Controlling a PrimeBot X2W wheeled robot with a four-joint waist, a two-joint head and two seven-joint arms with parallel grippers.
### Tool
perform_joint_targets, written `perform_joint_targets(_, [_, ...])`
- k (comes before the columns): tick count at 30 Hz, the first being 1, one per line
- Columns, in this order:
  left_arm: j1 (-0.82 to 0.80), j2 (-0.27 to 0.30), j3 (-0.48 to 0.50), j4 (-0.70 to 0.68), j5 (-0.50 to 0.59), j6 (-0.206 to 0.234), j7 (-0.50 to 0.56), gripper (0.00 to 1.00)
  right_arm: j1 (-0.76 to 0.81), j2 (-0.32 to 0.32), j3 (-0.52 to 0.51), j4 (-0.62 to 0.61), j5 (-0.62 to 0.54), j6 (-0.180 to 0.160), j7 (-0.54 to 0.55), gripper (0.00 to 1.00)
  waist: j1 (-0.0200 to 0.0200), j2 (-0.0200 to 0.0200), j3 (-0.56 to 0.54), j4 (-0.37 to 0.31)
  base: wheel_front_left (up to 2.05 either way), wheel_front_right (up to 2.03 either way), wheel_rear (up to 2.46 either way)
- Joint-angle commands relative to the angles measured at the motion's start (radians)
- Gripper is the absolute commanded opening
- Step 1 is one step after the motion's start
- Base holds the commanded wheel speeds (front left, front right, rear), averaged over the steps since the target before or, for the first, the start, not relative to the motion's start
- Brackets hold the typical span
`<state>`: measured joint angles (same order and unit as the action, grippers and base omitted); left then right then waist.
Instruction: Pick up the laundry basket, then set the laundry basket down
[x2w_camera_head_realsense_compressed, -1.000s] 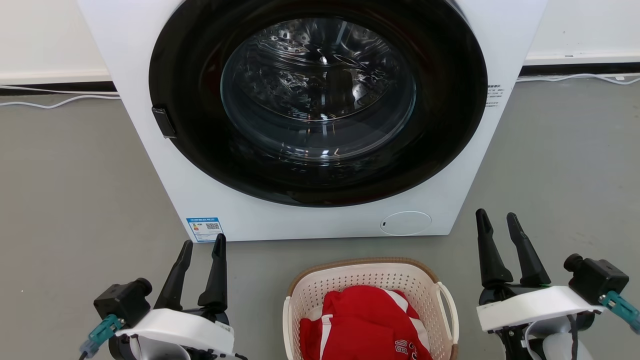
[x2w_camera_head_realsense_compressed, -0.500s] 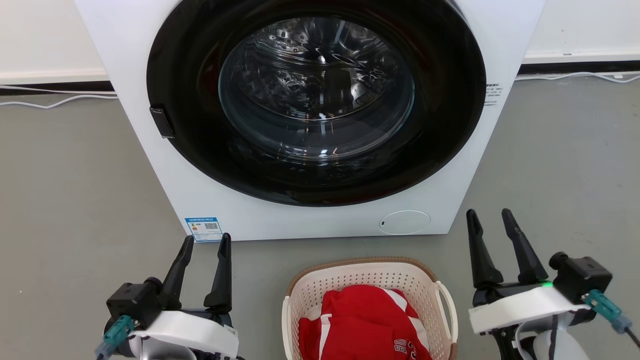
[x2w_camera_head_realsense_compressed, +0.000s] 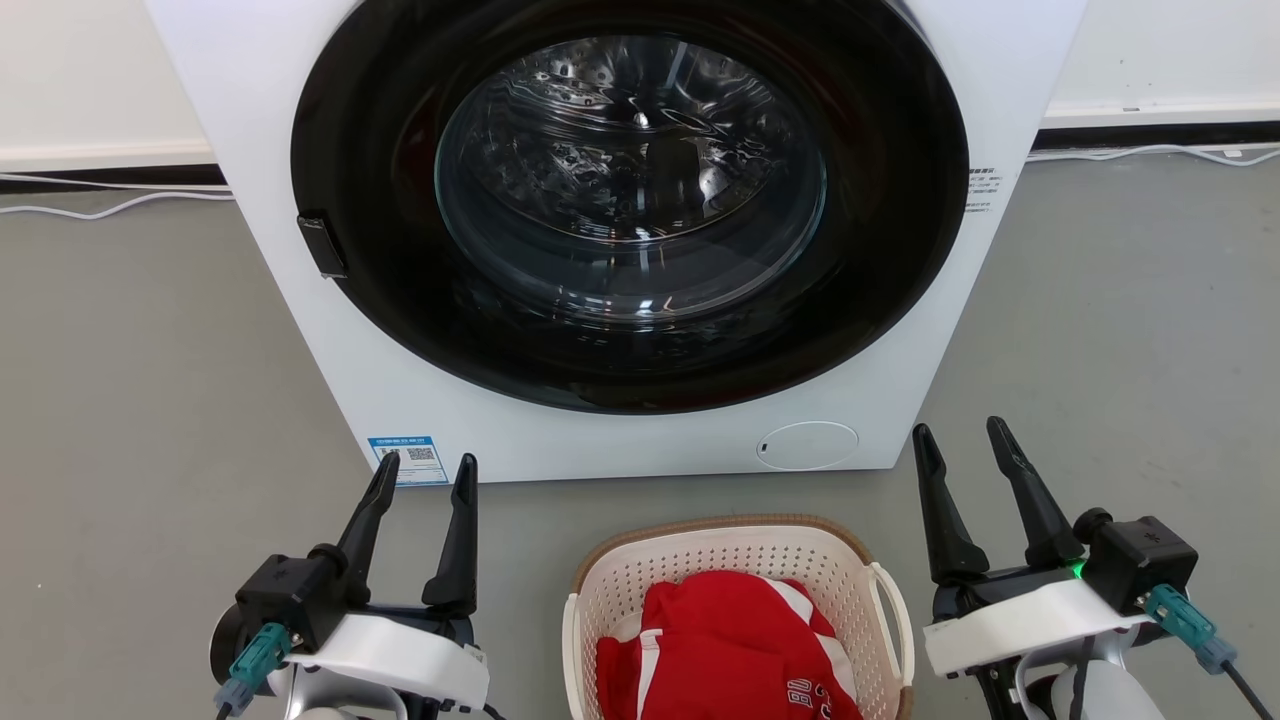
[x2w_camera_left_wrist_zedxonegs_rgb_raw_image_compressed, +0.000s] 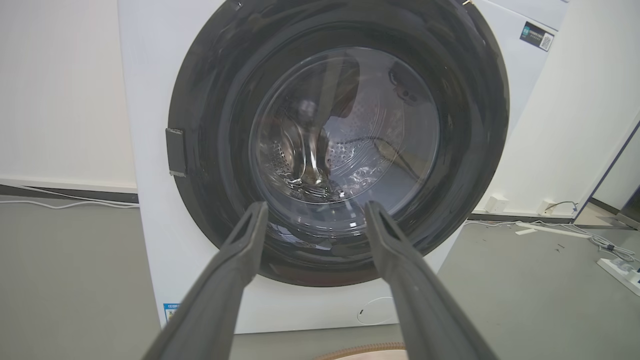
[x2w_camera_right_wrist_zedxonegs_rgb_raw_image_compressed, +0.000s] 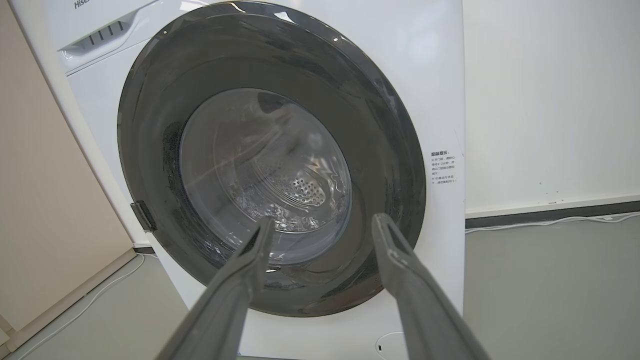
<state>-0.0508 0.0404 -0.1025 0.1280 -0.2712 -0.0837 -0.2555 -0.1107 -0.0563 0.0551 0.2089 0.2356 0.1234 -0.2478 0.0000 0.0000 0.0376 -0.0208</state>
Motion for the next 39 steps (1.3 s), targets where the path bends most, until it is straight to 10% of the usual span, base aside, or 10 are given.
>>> perform_joint_targets(1, [-0.043, 0.010, 0.026, -0.031, 0.010, 0.008, -0.006, 1.00, -0.049, -0.005, 0.025, -0.023, -0.011, 0.007, -0.014, 1.00, 0.0000, 0.0000, 0.000, 0.000, 0.00, 0.00, 0.00])
perform_joint_targets(39, [-0.065, 0.010, 0.013, -0.012, -0.035, 0.029, -0.006, 1.00, -0.070, -0.014, 0.013, -0.021, -0.007, 0.007, -0.014, 1.00, 0.0000, 0.0000, 0.061, -0.007, 0.00, 0.00, 0.00])
